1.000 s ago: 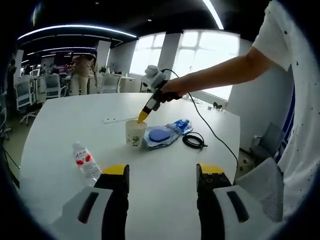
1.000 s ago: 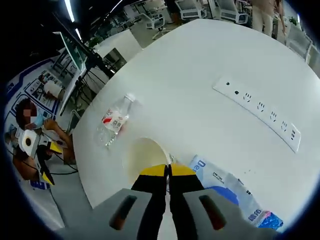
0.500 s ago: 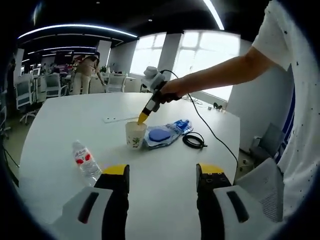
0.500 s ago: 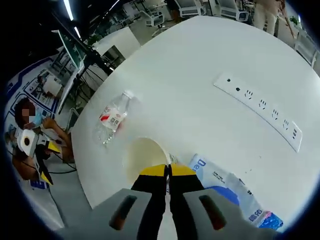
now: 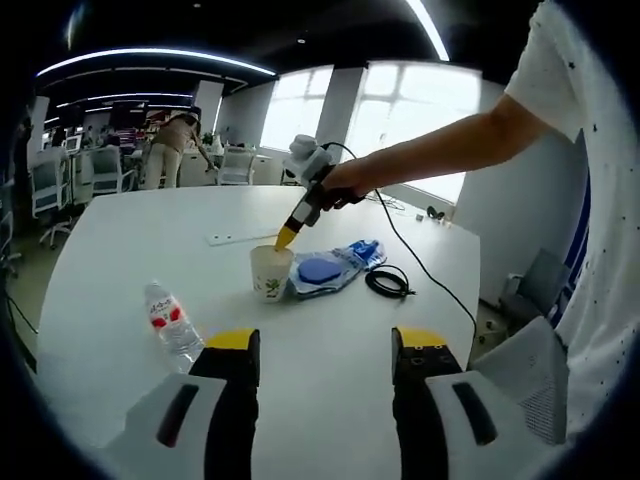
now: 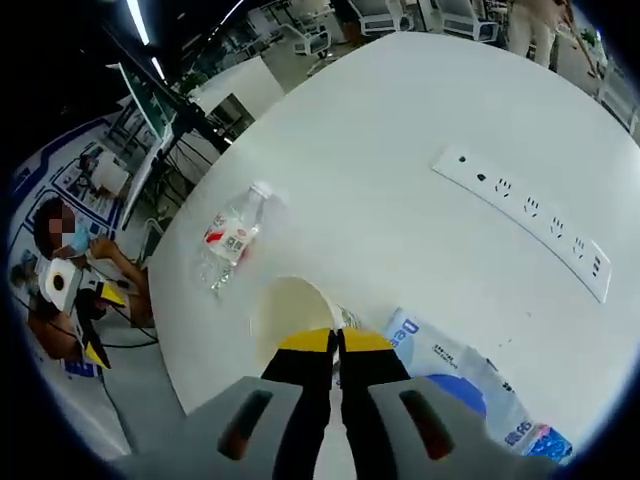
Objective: Arrange the tabletop items into an orderly group along one side of the table until the central work area is clear of visible clutter.
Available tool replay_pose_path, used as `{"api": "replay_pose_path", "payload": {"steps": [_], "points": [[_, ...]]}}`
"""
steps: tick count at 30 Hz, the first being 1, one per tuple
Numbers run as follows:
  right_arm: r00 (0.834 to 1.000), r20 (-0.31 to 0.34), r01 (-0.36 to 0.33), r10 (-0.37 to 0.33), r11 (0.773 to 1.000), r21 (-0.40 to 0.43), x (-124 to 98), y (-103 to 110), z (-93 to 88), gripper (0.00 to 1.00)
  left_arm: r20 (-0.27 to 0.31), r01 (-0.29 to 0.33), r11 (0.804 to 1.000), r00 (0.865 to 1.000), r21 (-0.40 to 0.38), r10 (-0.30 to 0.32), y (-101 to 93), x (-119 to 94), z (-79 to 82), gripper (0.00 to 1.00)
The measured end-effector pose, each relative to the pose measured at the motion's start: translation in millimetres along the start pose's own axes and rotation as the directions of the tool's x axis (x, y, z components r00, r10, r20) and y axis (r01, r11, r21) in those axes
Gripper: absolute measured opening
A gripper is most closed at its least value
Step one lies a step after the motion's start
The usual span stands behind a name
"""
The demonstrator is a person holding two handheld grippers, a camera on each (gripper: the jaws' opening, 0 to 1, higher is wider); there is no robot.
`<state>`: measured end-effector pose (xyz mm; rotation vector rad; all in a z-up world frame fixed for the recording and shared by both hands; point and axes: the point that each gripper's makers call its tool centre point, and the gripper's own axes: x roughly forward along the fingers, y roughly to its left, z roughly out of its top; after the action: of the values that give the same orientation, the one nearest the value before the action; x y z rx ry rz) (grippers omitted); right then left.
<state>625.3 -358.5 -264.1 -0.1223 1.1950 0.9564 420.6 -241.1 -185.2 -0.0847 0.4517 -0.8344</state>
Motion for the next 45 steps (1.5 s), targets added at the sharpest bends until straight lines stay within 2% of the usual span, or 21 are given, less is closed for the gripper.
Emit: {"api": "replay_pose_path", "payload": {"steps": [1, 2, 4, 6, 8, 16, 24, 32, 45], "points": [[1.000, -0.005, 0.027, -0.027, 1.000, -0.011, -1, -4, -1.1, 0.00, -0.001, 0.000, 1.000, 1.000, 0.000, 0.000, 0.0, 0, -0.3, 0.53], [1.000, 0.008, 0.025, -0.025, 0.999, -0.037, 0, -4, 1.0, 0.00, -0.001, 0.000, 1.000, 1.000, 0.000, 0.000, -0.1, 0, -0.2, 0.53], [1.000, 0.002, 0.016, -0.016, 1.000, -0.013, 0, -3, -0.6, 0.04, 0.000, 0.001, 1.000, 1.000, -0.001, -0.001, -0.1, 1, -0.3, 0.53], [1.000, 0.015, 0.021, -0.021, 0.999, -0.024, 0, -3, 1.1, 0.10, 0.001, 0.001, 1.000, 1.000, -0.002, -0.001, -0.3, 1, -0.3, 0.53], [1.000, 0.008, 0.028, -0.027, 0.999, -0.034, 0, -5, 0.2, 0.08, 0.002, 0.003, 1.000, 1.000, -0.002, -0.003, -0.7, 1, -0.2, 0.53], [0.998, 0.035, 0.049, -0.048, 0.998, -0.036, -4, -7, 5.0, 0.17, 0.002, 0.003, 1.000, 1.000, -0.001, -0.003, -0.4, 2, -0.3, 0.53], [0.993, 0.089, 0.075, -0.073, 0.997, -0.022, -14, -11, 17.8, 0.25, 0.013, 0.001, 1.000, 1.000, -0.002, -0.001, 1.1, 1, 1.9, 0.53], [0.990, 0.119, 0.082, -0.079, 0.996, -0.018, -20, -6, 27.4, 0.32, 0.025, 0.000, 1.000, 1.000, -0.002, 0.000, 2.1, 0, 4.8, 0.54], [0.981, 0.187, 0.047, -0.050, 0.999, 0.021, -29, 15, 45.8, 0.44, 0.047, 0.002, 1.000, 0.999, 0.001, -0.002, 4.7, -5, 14.8, 0.57]]}}
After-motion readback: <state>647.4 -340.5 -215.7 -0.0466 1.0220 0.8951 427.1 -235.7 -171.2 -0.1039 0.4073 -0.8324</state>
